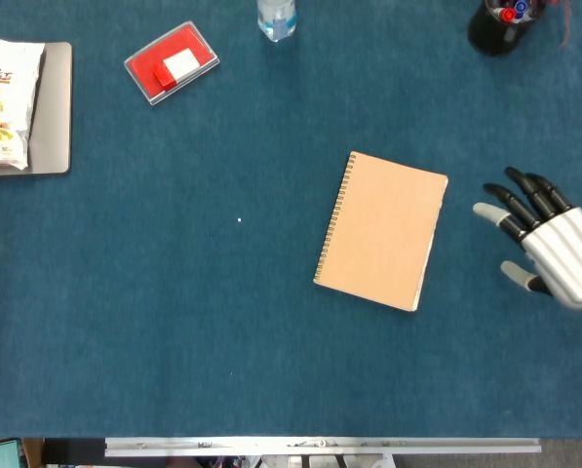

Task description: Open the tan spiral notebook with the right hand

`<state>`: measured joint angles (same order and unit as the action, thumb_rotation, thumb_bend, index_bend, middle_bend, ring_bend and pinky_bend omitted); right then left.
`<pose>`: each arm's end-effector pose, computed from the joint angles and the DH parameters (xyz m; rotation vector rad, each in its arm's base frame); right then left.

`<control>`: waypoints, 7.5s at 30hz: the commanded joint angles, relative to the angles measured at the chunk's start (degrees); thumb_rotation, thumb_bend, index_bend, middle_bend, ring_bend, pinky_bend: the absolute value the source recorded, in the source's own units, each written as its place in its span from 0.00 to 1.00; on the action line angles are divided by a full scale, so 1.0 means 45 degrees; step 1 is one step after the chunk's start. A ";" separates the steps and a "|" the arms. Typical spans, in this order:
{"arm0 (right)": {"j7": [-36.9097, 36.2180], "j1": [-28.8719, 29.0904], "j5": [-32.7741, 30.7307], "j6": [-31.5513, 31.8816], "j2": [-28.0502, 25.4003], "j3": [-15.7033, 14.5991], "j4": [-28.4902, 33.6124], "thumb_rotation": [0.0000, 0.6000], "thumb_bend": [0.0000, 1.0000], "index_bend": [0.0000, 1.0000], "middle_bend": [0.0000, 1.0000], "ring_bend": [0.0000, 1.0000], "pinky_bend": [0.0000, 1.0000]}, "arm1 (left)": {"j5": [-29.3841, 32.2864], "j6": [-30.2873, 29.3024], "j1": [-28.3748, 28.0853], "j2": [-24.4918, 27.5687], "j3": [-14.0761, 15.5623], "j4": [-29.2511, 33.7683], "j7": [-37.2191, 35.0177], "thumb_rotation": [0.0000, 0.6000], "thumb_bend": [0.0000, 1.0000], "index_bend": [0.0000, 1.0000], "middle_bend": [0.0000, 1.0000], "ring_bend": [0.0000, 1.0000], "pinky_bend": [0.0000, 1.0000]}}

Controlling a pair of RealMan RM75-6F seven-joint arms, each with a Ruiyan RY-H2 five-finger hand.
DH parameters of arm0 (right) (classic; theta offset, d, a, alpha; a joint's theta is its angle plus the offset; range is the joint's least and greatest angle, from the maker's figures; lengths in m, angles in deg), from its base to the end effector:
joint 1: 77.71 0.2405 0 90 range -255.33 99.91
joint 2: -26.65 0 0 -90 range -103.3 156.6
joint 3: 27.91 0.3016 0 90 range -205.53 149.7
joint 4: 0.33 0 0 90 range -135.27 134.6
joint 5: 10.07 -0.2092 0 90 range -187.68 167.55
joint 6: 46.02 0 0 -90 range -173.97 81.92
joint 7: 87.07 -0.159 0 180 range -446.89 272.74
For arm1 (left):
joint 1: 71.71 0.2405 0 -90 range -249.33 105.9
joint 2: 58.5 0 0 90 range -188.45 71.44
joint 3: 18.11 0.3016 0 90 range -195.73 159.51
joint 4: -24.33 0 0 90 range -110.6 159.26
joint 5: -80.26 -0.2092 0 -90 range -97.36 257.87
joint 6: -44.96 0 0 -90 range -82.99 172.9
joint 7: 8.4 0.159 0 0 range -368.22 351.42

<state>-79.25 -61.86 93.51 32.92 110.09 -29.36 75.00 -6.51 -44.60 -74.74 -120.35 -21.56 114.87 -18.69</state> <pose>-0.2995 -0.2363 0.0345 1.8919 -0.6257 1.0069 -0.3571 0.1903 0.2092 -1.2923 -0.9261 -1.0338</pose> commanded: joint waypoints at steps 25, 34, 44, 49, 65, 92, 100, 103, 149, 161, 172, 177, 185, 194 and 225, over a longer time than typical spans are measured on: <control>-0.1430 0.1108 0.0217 0.0067 0.3064 -0.0333 -0.3862 1.00 0.04 0.22 0.18 0.04 0.16 | 0.0054 -0.0115 0.0080 0.0122 -0.0085 0.0018 -0.0258 1.00 0.08 0.52 0.38 0.26 0.44; -0.1484 0.1381 0.0016 -0.0246 0.3582 -0.0408 -0.4283 1.00 0.04 0.22 0.18 0.04 0.16 | 0.0052 -0.0211 0.0134 0.0168 -0.0113 0.0023 -0.0338 1.00 0.08 0.52 0.38 0.26 0.44; -0.1475 0.1651 -0.0325 -0.0687 0.4054 -0.0425 -0.4719 1.00 0.04 0.22 0.18 0.04 0.16 | 0.0040 -0.0302 0.0192 0.0219 -0.0133 0.0023 -0.0445 1.00 0.08 0.52 0.38 0.26 0.44; -0.1517 0.1750 -0.0465 -0.0788 0.4258 -0.0419 -0.4929 1.00 0.04 0.22 0.18 0.04 0.16 | 0.0044 -0.0314 0.0209 0.0252 -0.0141 0.0035 -0.0494 1.00 0.08 0.52 0.38 0.26 0.44; -0.1794 0.1957 -0.0758 -0.0909 0.4783 -0.0466 -0.5595 1.00 0.04 0.22 0.18 0.04 0.16 | 0.0042 -0.0409 0.0278 0.0328 -0.0169 0.0029 -0.0662 1.00 0.08 0.52 0.38 0.26 0.44; -0.2436 0.2161 -0.0971 -0.0371 0.5217 -0.0382 -0.6217 1.00 0.05 0.22 0.18 0.04 0.16 | 0.0006 -0.0407 0.0297 0.0341 -0.0170 0.0027 -0.0634 1.00 0.08 0.52 0.38 0.26 0.44; -0.2982 0.2158 -0.0894 0.0156 0.5613 -0.0344 -0.6728 1.00 0.12 0.22 0.21 0.07 0.16 | -0.0037 -0.0452 0.0319 0.0362 -0.0161 0.0039 -0.0695 1.00 0.08 0.52 0.38 0.26 0.44; -0.3205 0.2138 -0.0922 0.0388 0.5798 -0.0276 -0.6975 1.00 0.17 0.22 0.22 0.08 0.16 | -0.0051 -0.0445 0.0317 0.0362 -0.0154 0.0032 -0.0681 1.00 0.08 0.52 0.38 0.26 0.44; -0.2570 0.2176 -0.1666 -0.0363 0.6227 -0.0133 -0.7371 1.00 0.33 0.40 0.22 0.08 0.16 | -0.0114 -0.0491 0.0338 0.0377 -0.0138 0.0075 -0.0639 1.00 0.08 0.52 0.38 0.26 0.44; -0.2418 0.2175 -0.1709 -0.0377 0.6132 -0.0123 -0.7166 1.00 0.45 0.51 0.24 0.08 0.16 | -0.0144 -0.0517 0.0351 0.0386 -0.0126 0.0087 -0.0628 1.00 0.08 0.52 0.38 0.26 0.44; -0.2040 0.2116 -0.1497 -0.0024 0.5600 -0.0247 -0.6740 1.00 0.45 0.60 0.27 0.09 0.16 | -0.0090 -0.0476 0.0339 0.0366 -0.0141 0.0042 -0.0607 1.00 0.08 0.52 0.38 0.26 0.44; -0.1410 0.2060 -0.1197 0.0208 0.4467 -0.0488 -0.5554 1.00 0.45 0.61 0.27 0.09 0.16 | -0.0088 -0.0462 0.0327 0.0345 -0.0143 0.0052 -0.0527 1.00 0.08 0.52 0.38 0.26 0.44; 0.0080 0.1860 -0.0750 0.0501 0.2114 -0.0873 -0.2840 1.00 0.46 0.62 0.28 0.10 0.16 | -0.0095 -0.0419 0.0313 0.0307 -0.0117 0.0069 -0.0357 1.00 0.08 0.52 0.38 0.26 0.44; 0.1478 0.1666 -0.0293 0.0308 -0.0491 -0.1398 -0.0039 1.00 0.46 0.62 0.28 0.10 0.16 | -0.0059 -0.0393 0.0308 0.0269 -0.0119 0.0092 -0.0228 1.00 0.08 0.52 0.38 0.26 0.44; 0.2249 0.1794 -0.0565 -0.0869 -0.0867 -0.0357 0.1018 1.00 0.46 0.63 0.29 0.11 0.16 | -0.0119 -0.0415 0.0318 0.0290 -0.0094 0.0134 -0.0294 1.00 0.08 0.52 0.38 0.26 0.44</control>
<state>-68.88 -54.04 91.59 29.40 105.23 -31.66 80.45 -7.03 -46.46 -73.31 -119.05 -21.99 115.47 -20.01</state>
